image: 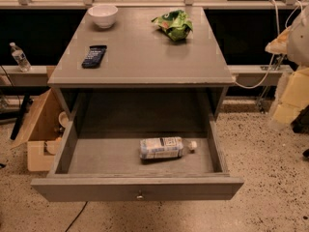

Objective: Pick blue plastic bottle from top drawer and place on counter

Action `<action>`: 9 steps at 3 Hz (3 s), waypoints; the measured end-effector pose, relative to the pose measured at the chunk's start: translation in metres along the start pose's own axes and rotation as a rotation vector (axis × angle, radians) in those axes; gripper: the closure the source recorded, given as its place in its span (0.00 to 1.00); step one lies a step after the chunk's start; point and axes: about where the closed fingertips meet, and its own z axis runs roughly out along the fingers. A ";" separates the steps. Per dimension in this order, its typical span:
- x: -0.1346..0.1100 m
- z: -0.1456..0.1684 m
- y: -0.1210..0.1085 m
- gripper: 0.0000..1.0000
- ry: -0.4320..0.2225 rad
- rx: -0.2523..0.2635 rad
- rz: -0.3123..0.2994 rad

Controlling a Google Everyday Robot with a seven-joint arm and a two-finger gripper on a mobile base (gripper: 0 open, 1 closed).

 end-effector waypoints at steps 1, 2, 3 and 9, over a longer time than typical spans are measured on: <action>-0.001 0.000 0.000 0.00 -0.003 0.002 -0.001; -0.030 0.048 0.017 0.00 -0.052 -0.064 -0.031; -0.060 0.101 0.040 0.00 -0.098 -0.143 -0.056; -0.142 0.255 0.064 0.00 -0.351 -0.305 -0.036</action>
Offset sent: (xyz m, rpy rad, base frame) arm 0.0111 0.0840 -0.1017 0.1139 0.1156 0.1341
